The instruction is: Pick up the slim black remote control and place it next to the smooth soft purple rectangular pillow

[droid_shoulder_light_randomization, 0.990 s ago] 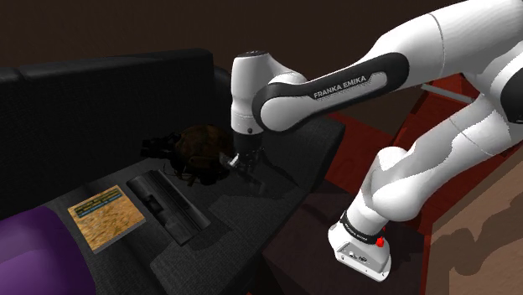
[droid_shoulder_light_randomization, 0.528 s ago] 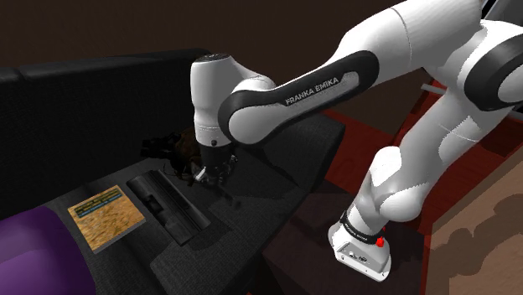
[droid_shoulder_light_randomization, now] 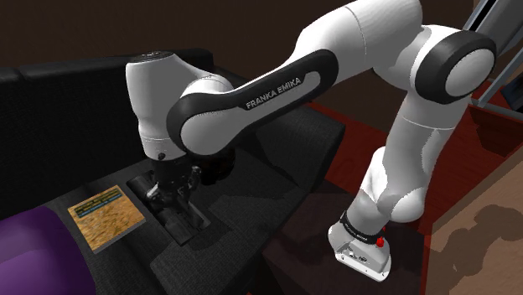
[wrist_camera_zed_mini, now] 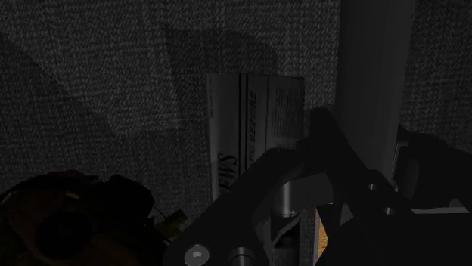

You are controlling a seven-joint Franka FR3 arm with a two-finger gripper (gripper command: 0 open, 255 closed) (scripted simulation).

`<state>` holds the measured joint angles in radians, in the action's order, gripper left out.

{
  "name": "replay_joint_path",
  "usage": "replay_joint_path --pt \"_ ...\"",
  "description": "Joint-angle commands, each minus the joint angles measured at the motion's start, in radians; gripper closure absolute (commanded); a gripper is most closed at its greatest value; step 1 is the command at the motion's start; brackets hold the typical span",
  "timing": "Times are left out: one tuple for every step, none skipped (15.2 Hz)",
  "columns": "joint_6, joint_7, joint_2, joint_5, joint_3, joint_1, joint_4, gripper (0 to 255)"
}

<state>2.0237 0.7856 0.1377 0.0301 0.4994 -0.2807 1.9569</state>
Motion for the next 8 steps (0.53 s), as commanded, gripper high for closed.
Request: replay_joint_path --pt "-0.009 0.057 0.084 -0.044 0.009 -0.031 -0.087 255" --pt "-0.022 0.081 0.122 -0.063 0.011 -0.049 -0.134 255" --pt "-0.036 0.103 0.161 -0.082 0.011 -0.067 -0.184 255" --pt "-0.051 0.124 0.2 -0.101 0.01 -0.087 -0.235 255" --pt "-0.068 0.144 0.24 -0.119 0.009 -0.108 -0.289 255" --pt "-0.087 0.162 0.28 -0.137 0.006 -0.13 -0.345 255" --pt "-0.113 0.184 0.333 -0.159 0.003 -0.159 -0.421 255" --pt "-0.101 0.184 0.337 -0.16 0.0 -0.161 -0.413 255"
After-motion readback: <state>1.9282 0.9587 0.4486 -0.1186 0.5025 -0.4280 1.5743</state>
